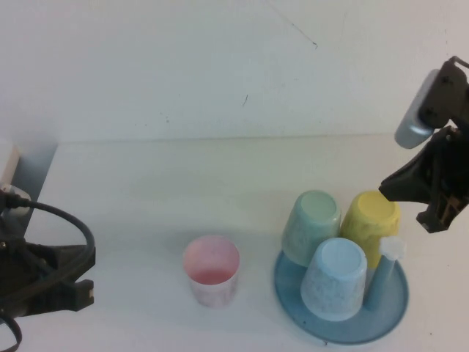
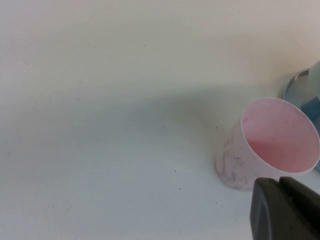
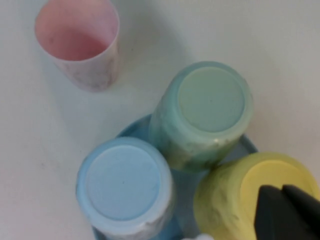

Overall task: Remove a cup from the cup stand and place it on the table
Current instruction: Pick up the cup from the rack

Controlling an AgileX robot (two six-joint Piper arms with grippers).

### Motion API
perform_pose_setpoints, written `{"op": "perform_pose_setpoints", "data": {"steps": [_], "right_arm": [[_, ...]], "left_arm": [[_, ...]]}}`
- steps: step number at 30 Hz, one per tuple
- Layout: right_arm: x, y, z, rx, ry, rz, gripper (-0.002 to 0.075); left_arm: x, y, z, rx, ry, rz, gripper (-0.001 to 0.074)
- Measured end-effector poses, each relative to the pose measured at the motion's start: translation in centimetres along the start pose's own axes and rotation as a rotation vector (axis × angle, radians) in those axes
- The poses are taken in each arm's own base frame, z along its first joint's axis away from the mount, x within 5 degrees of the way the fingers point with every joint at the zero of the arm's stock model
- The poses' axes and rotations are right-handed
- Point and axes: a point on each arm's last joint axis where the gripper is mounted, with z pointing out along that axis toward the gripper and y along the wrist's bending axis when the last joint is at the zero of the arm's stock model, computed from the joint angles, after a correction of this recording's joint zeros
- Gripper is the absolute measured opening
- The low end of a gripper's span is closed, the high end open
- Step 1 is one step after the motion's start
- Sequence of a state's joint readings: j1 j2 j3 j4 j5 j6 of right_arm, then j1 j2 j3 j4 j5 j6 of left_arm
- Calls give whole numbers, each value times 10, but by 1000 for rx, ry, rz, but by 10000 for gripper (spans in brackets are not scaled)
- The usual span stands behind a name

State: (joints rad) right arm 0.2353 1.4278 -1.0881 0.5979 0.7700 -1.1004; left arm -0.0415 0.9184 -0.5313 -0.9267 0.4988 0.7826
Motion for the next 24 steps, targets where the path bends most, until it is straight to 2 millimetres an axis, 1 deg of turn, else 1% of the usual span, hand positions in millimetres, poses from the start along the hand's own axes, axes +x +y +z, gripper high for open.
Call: {"op": "perform_pose_setpoints", "data": {"steps": [2,4,5,6,9,11,12,15,24], "right_arm": [[-6,-2,2,-10,6,-26,16],[-9,-4,6,-41,23,-38,83],[-9,-5,9,-60,36,-38,147],[-9,-6,12,-76,50,-38,230],[-6,-11,22,-97,83,-35,525],[-5,-14,28,-96,94,-34,615],[-4,-16,31,-92,97,-32,642],[-2,-21,40,-78,104,-24,677],[6,-31,60,-60,138,-14,692]], "left_arm": [[0,0,0,0,0,2,-2],[0,0,0,1,-1,3,-2],[0,0,0,1,-1,3,-2],[0,0,0,1,-1,3,-2],[0,0,0,3,0,1,-2],[0,0,0,5,2,1,-2],[0,-1,0,6,4,1,-2],[0,-1,0,13,0,-10,-2],[-1,-2,0,27,-11,-39,-2]]}}
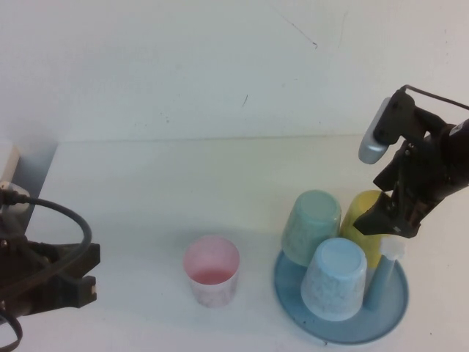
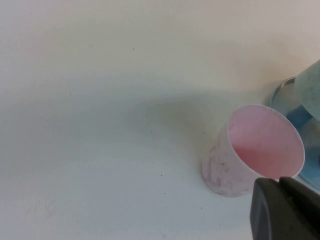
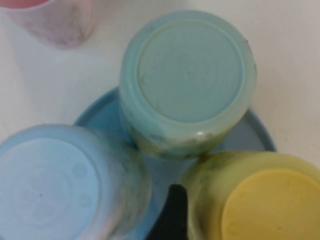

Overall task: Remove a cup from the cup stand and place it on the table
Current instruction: Pick up the cup from the rack

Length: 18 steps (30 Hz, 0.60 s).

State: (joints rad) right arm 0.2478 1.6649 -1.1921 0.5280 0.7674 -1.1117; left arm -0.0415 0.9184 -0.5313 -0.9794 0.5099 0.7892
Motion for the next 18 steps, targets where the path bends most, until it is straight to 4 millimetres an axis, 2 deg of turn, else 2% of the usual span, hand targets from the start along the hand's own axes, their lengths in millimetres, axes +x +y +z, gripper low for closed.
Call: {"op": "perform_pose_setpoints", "data": {"steps": [6,8,10,18], "right_arm": [[3,-4,6,19,20,-13,675],[2,-5,5,27,17,-14,621],[2,-5,5,30,16,-18,533],[0,-7,3,41,14,-41,540]], "left_arm": [[0,0,0,4,3,-1,-2],[0,-1,0,6,5,-1,-2],[1,-1,0,7,6,-1,-2],[1,-1,0,14,9,-7,-2]]}}
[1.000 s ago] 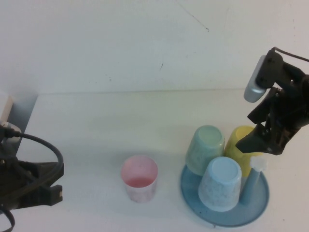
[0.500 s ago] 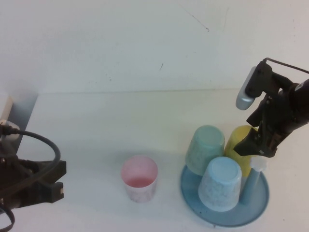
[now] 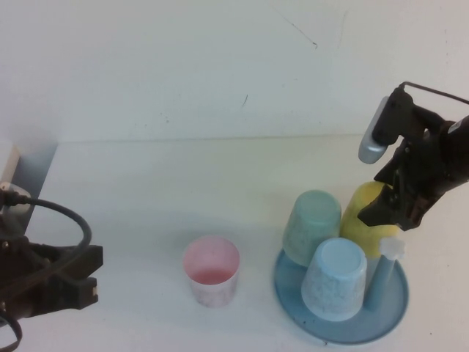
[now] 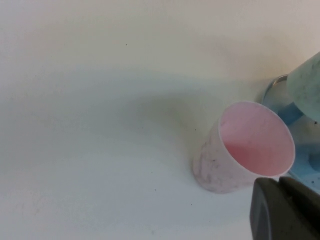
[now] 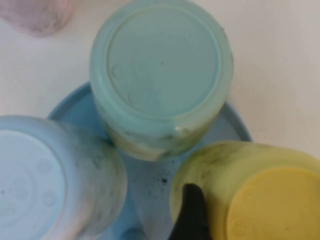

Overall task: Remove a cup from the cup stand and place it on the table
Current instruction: Pick up the cup from the rack, then hand over the cup

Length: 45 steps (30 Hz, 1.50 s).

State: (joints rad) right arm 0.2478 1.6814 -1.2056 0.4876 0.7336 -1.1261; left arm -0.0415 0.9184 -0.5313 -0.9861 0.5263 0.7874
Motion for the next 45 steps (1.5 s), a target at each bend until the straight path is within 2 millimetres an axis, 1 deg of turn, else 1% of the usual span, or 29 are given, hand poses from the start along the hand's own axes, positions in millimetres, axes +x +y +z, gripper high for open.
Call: {"op": "perform_pose_setpoints", "data": {"steps": [3,5,11,16,18,20,22,24,27,31,32,33,34,37,40,43,45], "right_arm": [[-7,-1,-11,0,-3,-18,540],[-15,-1,-24,3,-14,-35,540],[-43,0,-74,40,-80,-75,540],[-67,5,-117,64,-200,21,540],[-77,11,-129,22,-285,72,540],[-85,18,-135,-51,-367,113,540],[-91,25,-139,-131,-436,142,540],[-95,31,-137,-228,-493,147,540],[-98,38,-126,-390,-541,152,540],[-101,48,-105,-546,-566,143,540],[-103,51,-100,-573,-569,137,540],[-105,56,-96,-596,-578,128,540],[-108,60,-93,-619,-587,120,540],[-116,72,-85,-680,-619,97,540],[-124,82,-82,-730,-649,89,540],[-128,88,-77,-759,-652,88,539],[-129,89,-74,-760,-650,87,540]], "left_arm": [[0,-2,0,27,1,-29,-2],[0,-5,0,59,-3,-66,-2],[-5,-14,-1,156,-39,-183,-2],[-11,-23,-4,274,-77,-311,-2],[-15,-30,-6,357,-104,-343,-2],[-18,-38,-10,455,-133,-301,-1],[-20,-45,-15,535,-149,-230,20],[-27,-50,-19,582,-166,-197,69],[-35,-55,-24,612,-177,-219,216],[-39,-57,-27,632,-159,-297,487],[-40,-57,-27,634,-155,-312,535],[-40,-57,-27,636,-151,-323,567],[-40,-57,-27,637,-148,-331,582],[-41,-57,-28,641,-146,-347,596],[-41,-57,-28,642,-143,-355,559],[-41,-57,-28,643,-142,-359,452],[-41,-58,-28,647,-141,-358,333]]}}
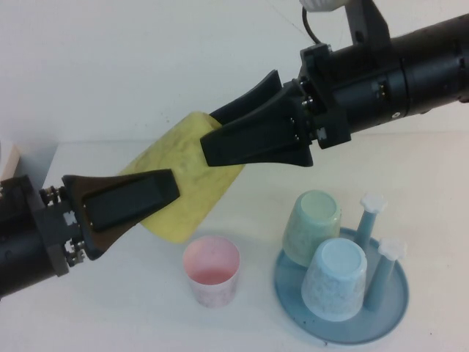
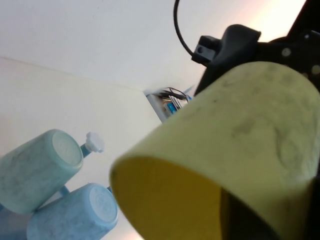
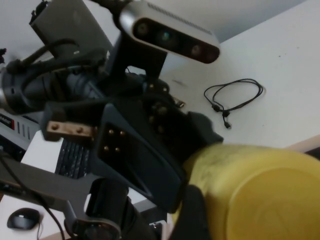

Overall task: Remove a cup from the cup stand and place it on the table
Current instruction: Hand over the cup

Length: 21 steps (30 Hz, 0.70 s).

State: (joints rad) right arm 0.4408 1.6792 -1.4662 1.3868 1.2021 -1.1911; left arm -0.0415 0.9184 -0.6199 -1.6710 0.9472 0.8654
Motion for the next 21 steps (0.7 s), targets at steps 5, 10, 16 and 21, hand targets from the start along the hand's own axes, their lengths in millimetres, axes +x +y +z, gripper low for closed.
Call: {"op": "perform_pose_setpoints", "data": {"steps": [5,10,16,21], "right_arm": [[5,-6,3,-5,9,6,540],[5,-6,3,-7,9,5,540],[4,-7,4,6,5,6,601],[2,-10,-3,10,-16,13,681]], "left_arm": [[0,-3,0,25,0,-11,108],[0,-3,0,27,1,-11,108],[0,-3,0,29,3,-12,71],[-1,-2,0,-8,18,-43,12]]}}
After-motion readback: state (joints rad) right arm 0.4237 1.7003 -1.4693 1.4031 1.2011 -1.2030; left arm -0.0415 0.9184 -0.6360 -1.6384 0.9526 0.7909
